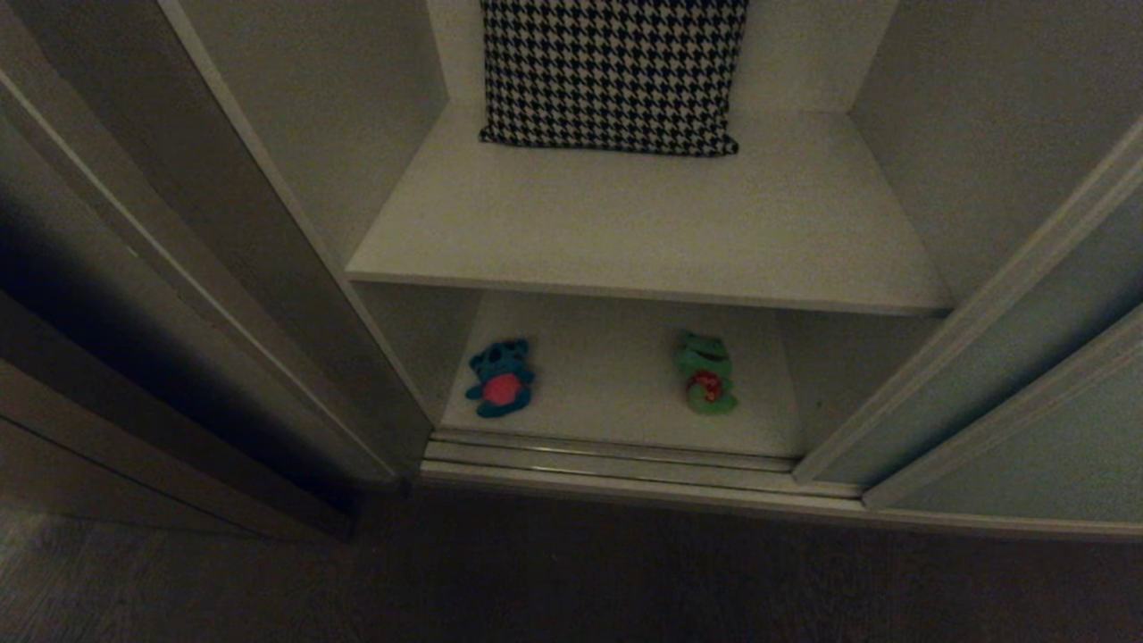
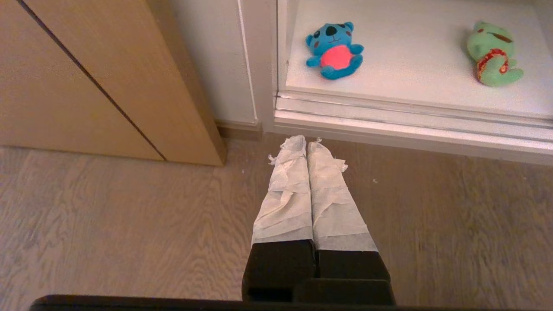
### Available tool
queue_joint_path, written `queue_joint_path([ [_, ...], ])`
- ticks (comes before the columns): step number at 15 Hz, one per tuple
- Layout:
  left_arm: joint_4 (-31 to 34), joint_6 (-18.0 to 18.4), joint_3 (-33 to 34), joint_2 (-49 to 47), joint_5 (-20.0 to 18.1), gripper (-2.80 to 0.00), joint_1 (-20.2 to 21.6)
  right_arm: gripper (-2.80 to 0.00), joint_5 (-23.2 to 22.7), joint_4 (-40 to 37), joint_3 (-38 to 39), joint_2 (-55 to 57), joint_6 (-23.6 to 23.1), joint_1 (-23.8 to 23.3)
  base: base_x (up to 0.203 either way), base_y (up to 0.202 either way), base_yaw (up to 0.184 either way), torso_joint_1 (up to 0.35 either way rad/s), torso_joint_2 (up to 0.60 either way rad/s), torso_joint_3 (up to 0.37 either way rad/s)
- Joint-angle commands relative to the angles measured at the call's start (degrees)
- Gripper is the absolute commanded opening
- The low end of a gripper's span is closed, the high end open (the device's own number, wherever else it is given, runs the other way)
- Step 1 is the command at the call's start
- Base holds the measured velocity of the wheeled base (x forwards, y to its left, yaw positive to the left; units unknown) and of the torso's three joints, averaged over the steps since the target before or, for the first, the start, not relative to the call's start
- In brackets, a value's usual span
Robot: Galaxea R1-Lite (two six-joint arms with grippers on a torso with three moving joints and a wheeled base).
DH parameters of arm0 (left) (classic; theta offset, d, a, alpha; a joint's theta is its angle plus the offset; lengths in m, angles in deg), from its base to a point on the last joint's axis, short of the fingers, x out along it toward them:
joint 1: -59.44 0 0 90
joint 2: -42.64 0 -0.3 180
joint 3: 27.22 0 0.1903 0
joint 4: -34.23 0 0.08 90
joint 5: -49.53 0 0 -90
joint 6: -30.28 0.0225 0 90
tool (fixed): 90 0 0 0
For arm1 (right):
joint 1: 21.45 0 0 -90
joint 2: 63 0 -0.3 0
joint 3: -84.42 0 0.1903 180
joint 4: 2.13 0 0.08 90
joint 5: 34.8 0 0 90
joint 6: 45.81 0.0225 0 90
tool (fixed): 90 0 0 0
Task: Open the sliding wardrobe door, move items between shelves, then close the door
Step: Close the door
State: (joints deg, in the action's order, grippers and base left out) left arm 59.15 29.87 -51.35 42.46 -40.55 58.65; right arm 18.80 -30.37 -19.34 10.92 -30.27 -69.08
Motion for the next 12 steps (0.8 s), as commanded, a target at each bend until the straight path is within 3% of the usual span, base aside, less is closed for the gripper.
queue_joint_path([
  [1,0.02,-0.02,0.04,-0.08,0.00,-2.80,0.00,-2.80,-0.31,0.13,1.02,-3.12,0.06,1.37,0.000,0.000,0.000,0.000,0.00,0.000],
  [7,-0.02,-0.02,0.00,-0.03,0.00,-2.80,0.00,-2.80,-0.25,0.24,6.06,-8.57,-0.16,7.84,0.000,0.000,0.000,0.000,0.00,0.000],
  [12,0.02,-0.02,-0.02,-0.08,0.00,-2.80,0.00,-2.80,-0.03,0.52,10.98,-12.16,-0.59,18.85,0.000,0.000,0.000,0.000,0.00,0.000],
])
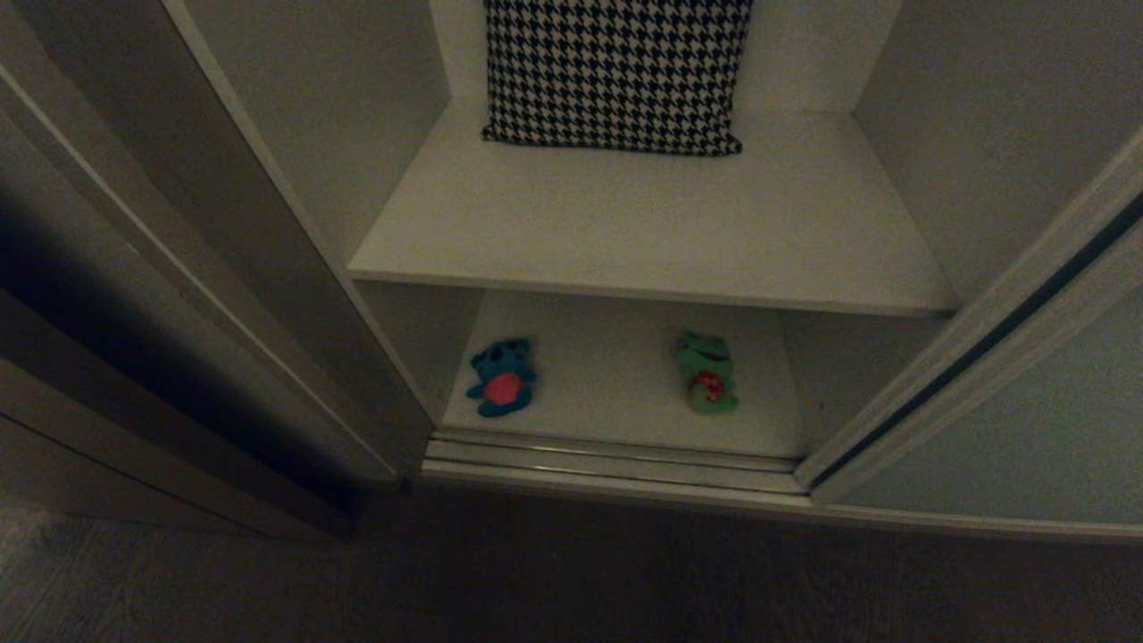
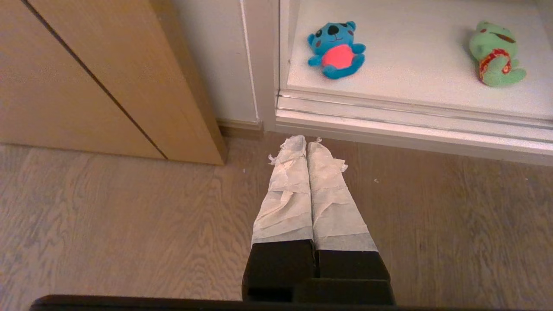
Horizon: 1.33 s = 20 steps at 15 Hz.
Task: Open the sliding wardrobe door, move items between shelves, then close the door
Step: Close the door
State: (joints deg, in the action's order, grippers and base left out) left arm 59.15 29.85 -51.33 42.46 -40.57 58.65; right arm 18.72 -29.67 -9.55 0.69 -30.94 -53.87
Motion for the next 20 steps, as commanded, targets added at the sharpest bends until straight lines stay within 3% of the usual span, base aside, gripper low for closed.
queue_joint_path([
  [1,0.02,-0.01,-0.04,-0.05,0.02,-2.80,0.00,-2.80,0.15,-0.34,1.60,-2.22,0.02,6.35,0.000,0.000,0.000,0.000,0.00,0.000],
  [7,0.00,-0.01,0.02,0.01,0.02,-2.80,0.00,-2.80,1.02,-0.49,1.95,-3.92,-1.03,24.12,0.000,0.000,0.000,0.000,0.00,0.000],
  [9,0.02,-0.01,-0.05,-0.08,0.02,-2.80,0.00,-2.80,2.75,-0.55,2.35,-4.81,-4.29,30.66,0.000,0.000,0.000,0.000,0.00,0.000],
  [10,0.00,-0.01,0.04,0.01,0.02,-2.80,0.00,-2.80,3.88,-0.60,2.93,-5.17,-8.39,33.15,0.000,0.000,0.000,0.000,0.00,0.000],
  [12,-0.04,-0.01,-0.05,-0.02,0.02,-2.80,0.00,-2.80,5.15,-1.13,4.70,-8.39,-14.98,33.91,0.000,0.000,0.000,0.000,0.00,0.000],
  [15,0.02,-0.01,-0.05,-0.08,0.02,-2.80,0.00,-2.80,7.42,-0.26,5.38,-10.80,-16.59,33.82,0.000,0.000,0.000,0.000,0.00,0.000],
  [18,0.02,-0.01,-0.04,-0.02,0.02,-2.80,0.00,-2.80,14.92,2.82,4.64,-6.98,-18.83,35.04,0.000,0.000,0.000,0.000,0.00,0.000],
  [20,0.02,-0.01,-0.05,-0.07,0.02,-2.80,0.00,-2.80,17.56,4.59,3.71,-4.44,-20.28,36.56,0.000,0.000,0.000,0.000,0.00,0.000],
])
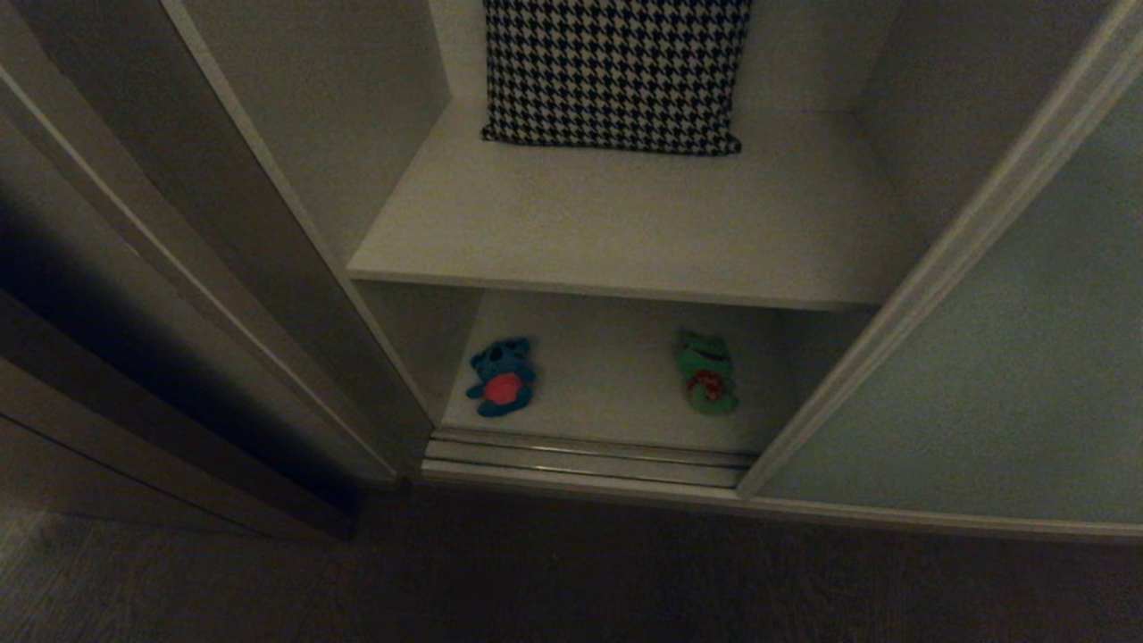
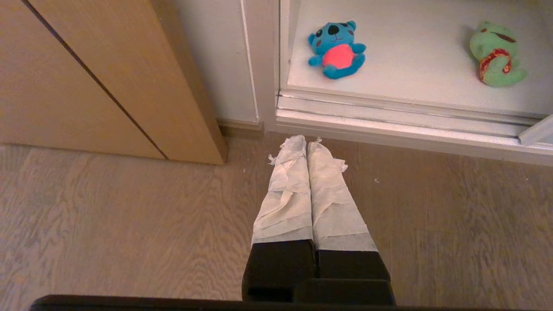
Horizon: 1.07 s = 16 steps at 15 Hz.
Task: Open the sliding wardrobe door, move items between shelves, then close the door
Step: Close the door
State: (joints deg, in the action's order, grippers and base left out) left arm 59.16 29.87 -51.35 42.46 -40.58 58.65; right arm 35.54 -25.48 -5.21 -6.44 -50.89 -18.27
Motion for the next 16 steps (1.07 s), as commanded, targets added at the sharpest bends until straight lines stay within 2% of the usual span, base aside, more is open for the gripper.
queue_joint_path([
  [1,0.01,-0.02,0.02,-0.05,0.02,-2.80,0.00,-2.80,1.79,0.92,-1.60,4.16,-0.47,1.04,0.000,0.000,0.000,0.000,0.00,0.000],
  [3,0.01,-0.02,0.02,-0.03,0.02,-2.80,0.00,-2.80,4.07,2.21,-3.50,6.69,-0.17,1.08,0.000,0.000,0.000,0.000,0.00,0.000],
  [8,0.01,-0.02,-0.02,-0.04,0.02,-2.80,0.00,-2.80,4.94,2.89,-8.67,11.79,-0.58,1.91,0.000,0.000,0.000,0.000,0.00,0.000],
  [12,0.01,-0.02,-0.02,0.00,0.02,-2.80,0.00,-2.80,5.56,2.89,-9.84,13.56,-0.81,2.38,0.000,0.000,0.000,0.000,0.00,0.000],
  [16,0.01,-0.02,-0.02,-0.08,0.02,-2.80,0.00,-2.80,6.20,2.83,-10.31,14.55,-2.43,8.65,0.000,0.000,0.000,0.000,0.00,0.000],
])
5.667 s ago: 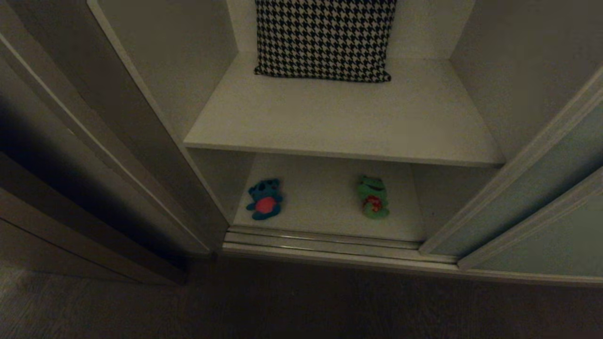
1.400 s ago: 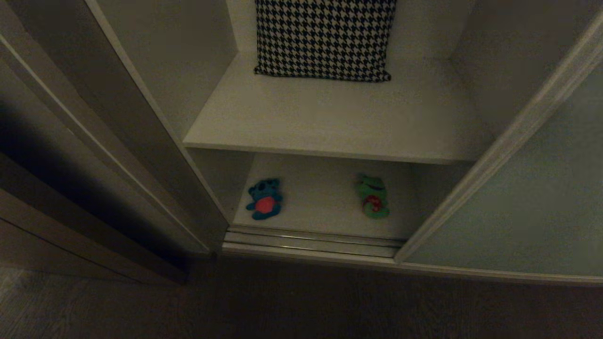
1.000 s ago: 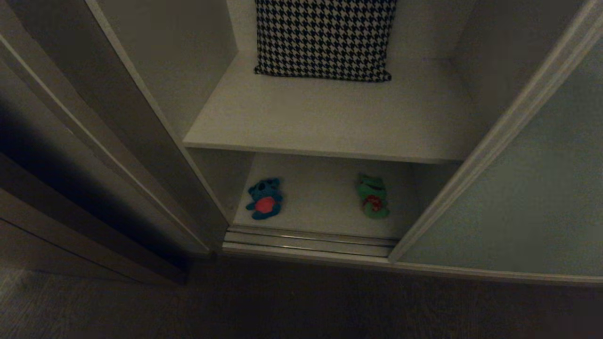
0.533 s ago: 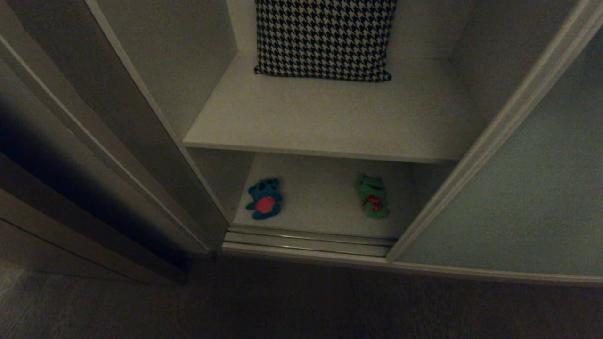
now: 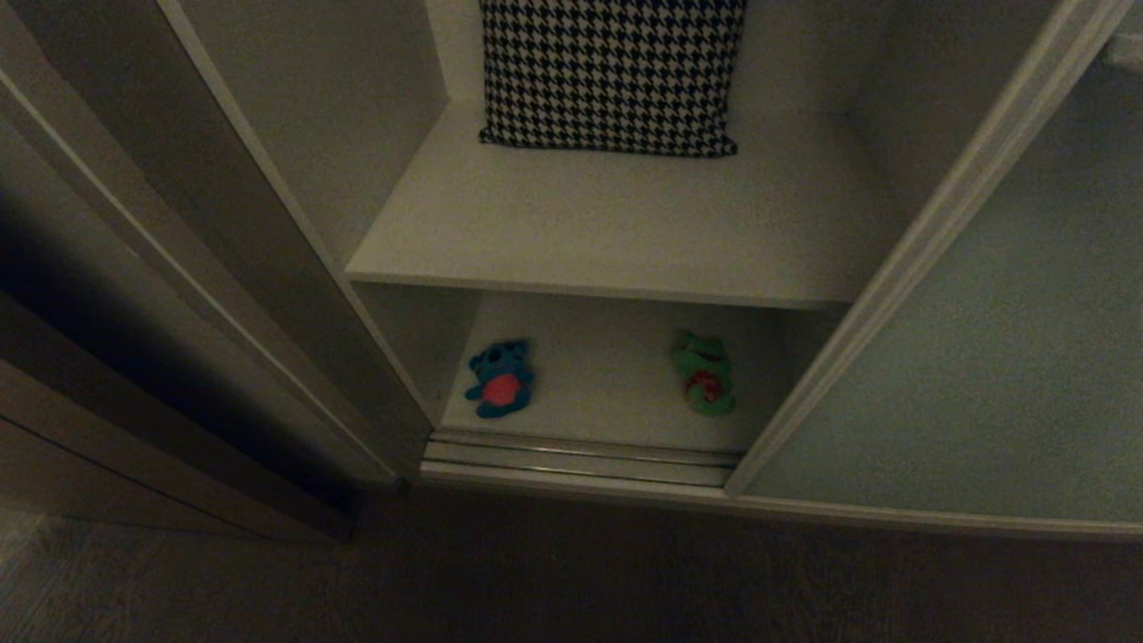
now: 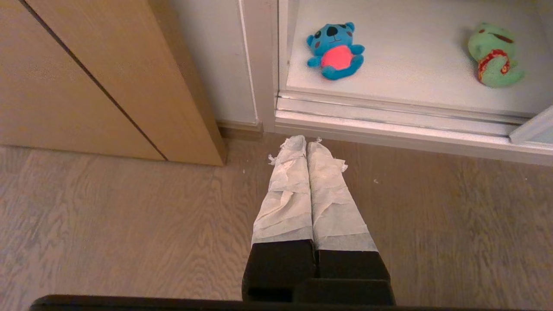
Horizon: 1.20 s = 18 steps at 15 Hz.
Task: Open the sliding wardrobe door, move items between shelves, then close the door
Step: Close the door
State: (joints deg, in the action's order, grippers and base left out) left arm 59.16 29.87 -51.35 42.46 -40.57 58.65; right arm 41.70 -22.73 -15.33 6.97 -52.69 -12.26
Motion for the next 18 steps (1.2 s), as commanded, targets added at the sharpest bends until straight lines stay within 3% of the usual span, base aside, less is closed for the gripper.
queue_joint_path([
  [1,0.02,-0.02,0.05,-0.08,0.01,-2.80,0.00,-2.80,1.00,0.09,-0.36,1.77,-1.70,4.98,0.000,0.000,0.000,0.000,0.00,0.000],
  [5,0.02,-0.02,0.05,-0.01,0.01,-2.80,0.00,-2.80,6.94,0.24,-3.05,7.77,-5.15,14.44,0.000,0.000,0.000,0.000,0.00,0.000],
  [10,0.02,-0.02,-0.02,-0.08,0.01,-2.80,0.00,-2.80,14.61,2.78,-9.52,13.79,-6.25,26.83,0.000,0.000,0.000,0.000,0.00,0.000],
  [15,0.02,-0.02,-0.02,0.01,0.01,-2.80,0.00,-2.80,15.56,-3.82,-4.60,2.44,-10.15,27.31,0.000,0.000,0.000,0.000,0.00,0.000],
  [18,-0.05,-0.02,0.04,-0.01,0.01,-2.80,0.00,-2.80,15.30,-10.18,-0.36,-5.04,-9.27,20.50,0.000,0.000,0.000,0.000,0.00,0.000],
])
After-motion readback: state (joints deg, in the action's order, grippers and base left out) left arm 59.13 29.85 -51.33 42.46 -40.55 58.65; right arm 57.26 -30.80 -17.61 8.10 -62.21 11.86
